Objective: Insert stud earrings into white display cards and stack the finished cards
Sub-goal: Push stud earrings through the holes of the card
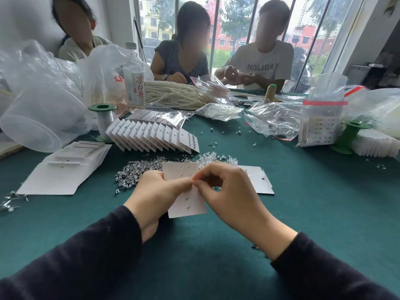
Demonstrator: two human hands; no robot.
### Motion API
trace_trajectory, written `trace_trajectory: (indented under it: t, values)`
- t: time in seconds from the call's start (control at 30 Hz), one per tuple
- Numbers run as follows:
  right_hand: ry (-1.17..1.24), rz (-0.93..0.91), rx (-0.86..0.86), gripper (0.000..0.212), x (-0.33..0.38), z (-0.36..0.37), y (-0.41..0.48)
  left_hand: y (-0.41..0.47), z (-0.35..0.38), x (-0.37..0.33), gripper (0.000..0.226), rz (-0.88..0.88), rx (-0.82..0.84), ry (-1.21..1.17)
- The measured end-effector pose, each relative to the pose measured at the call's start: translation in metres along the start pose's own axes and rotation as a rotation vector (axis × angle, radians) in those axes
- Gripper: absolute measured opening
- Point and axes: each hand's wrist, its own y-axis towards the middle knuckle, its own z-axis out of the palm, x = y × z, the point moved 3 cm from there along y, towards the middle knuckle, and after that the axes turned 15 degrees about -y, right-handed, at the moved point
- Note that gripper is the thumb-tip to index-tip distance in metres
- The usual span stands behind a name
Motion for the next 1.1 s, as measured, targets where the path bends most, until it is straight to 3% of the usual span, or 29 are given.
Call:
trace_trajectory:
  t: [0.27,0.7,0.93,1.03,1.1]
  values:
    - [-0.038,0.018,-0.051,0.007,-0.0009,0.0013,0.0,-0.0001,0.0011,-0.0006,0.011,0.0,-0.002,-0.001]
    - [-0.175,-0.12,-0.09,0.009,0.0031,0.0065,-0.0027,-0.0011,0.0018,0.0018,0.015,0.043,0.01,0.014]
    - [-0.176,-0.132,-0.079,0.01,0.0061,0.0066,-0.0038,0.0008,0.0001,0.0038,0.002,0.056,-0.01,0.05]
    - [-0.195,-0.14,-0.079,0.011,0.0082,0.0078,-0.0054,0.0015,-0.0013,0.0042,0.018,0.059,-0.013,0.06]
    - [-0.194,-0.139,-0.068,0.012,0.0084,0.0088,-0.0064,0.0005,-0.0014,0.0041,0.009,0.049,-0.021,0.057]
